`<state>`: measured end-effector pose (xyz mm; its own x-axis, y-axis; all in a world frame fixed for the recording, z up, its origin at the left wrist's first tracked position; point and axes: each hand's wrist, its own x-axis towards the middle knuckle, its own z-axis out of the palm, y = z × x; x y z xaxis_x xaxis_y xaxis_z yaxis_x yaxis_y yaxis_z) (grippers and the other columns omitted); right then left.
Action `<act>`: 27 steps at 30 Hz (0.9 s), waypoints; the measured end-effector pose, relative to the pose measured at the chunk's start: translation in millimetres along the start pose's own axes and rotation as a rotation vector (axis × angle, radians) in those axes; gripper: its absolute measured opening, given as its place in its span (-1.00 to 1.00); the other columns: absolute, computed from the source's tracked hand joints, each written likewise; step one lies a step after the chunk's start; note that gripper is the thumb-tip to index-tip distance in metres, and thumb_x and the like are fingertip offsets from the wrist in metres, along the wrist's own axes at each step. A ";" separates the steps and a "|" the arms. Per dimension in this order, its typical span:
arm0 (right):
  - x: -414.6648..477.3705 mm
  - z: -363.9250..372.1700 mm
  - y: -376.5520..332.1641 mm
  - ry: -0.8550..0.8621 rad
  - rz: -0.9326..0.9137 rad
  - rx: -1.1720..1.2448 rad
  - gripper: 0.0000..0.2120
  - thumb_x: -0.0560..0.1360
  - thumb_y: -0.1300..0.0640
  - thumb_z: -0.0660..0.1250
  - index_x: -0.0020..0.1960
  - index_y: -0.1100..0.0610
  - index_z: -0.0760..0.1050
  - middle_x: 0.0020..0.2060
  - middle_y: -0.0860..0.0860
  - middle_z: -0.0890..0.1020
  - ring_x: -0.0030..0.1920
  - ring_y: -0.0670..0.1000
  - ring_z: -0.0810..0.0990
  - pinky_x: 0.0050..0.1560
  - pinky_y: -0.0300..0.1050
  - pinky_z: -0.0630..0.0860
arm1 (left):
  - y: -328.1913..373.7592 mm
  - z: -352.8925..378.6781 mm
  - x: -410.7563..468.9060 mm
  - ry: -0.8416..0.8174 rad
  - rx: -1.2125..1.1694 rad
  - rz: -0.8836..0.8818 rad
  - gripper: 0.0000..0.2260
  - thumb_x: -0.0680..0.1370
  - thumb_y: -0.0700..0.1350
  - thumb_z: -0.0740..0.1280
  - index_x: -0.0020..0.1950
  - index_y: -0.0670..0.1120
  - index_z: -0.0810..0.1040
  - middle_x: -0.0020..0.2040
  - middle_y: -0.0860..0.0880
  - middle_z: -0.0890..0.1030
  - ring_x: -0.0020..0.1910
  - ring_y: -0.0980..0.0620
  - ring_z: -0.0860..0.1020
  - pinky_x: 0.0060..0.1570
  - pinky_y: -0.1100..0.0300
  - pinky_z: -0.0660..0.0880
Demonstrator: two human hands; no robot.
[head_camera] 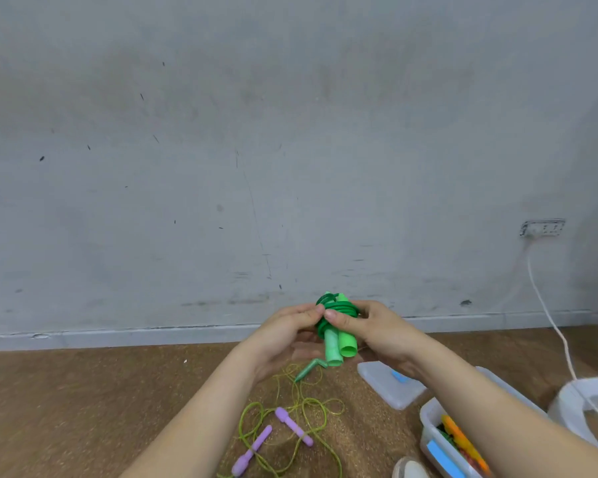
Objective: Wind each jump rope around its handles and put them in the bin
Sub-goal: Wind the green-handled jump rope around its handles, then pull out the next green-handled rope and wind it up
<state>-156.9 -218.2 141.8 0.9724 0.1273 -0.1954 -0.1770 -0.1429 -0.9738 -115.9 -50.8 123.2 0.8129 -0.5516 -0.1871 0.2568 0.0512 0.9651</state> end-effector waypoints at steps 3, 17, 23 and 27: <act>-15.6 -23.5 -4.0 -0.032 0.055 -0.103 -0.65 0.47 -0.12 0.39 0.08 0.13 0.59 -0.17 0.07 0.69 -0.16 0.02 0.66 -0.15 -0.08 0.61 | -7.4 21.8 2.8 -0.019 0.054 -0.013 -0.80 0.63 -0.06 0.20 0.03 -0.06 0.61 -0.15 -0.01 0.66 -0.18 0.08 0.58 -0.16 0.18 0.51; -4.9 -196.0 99.8 0.153 0.293 -0.082 -0.65 0.39 0.08 0.52 0.13 0.14 0.58 -0.11 0.04 0.70 -0.16 -0.06 0.64 -0.21 -0.18 0.50 | -92.9 138.0 134.4 -0.083 0.222 -0.108 -0.60 0.47 0.03 0.42 0.26 0.20 0.41 0.06 -0.04 0.63 -0.01 0.00 0.60 -0.18 0.12 0.54; -3.4 -269.2 205.3 0.263 0.449 0.112 -0.70 0.44 0.10 0.48 0.13 0.18 0.58 -0.09 0.13 0.59 -0.10 0.03 0.51 -0.05 -0.09 0.49 | -157.8 195.8 199.2 -0.167 0.436 -0.152 -0.54 0.47 -0.18 0.45 0.27 0.14 0.37 -0.12 0.01 0.56 -0.30 0.18 0.58 -0.29 0.32 0.50; 2.2 -285.1 272.2 0.368 0.495 0.246 -0.78 0.50 0.19 0.42 0.14 0.08 0.56 -0.15 0.03 0.62 -0.30 -0.13 0.58 -0.22 -0.21 0.57 | -224.6 218.8 233.5 -0.164 0.581 -0.172 -0.46 0.38 -0.09 0.49 0.25 0.18 0.32 -0.02 0.03 0.56 -0.06 0.05 0.61 0.00 0.03 0.58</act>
<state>-159.6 -536.6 -90.5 0.7478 -0.2459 -0.6167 -0.6034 0.1358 -0.7858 -98.2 -373.2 -97.2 0.6828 -0.6346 -0.3620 0.0131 -0.4849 0.8745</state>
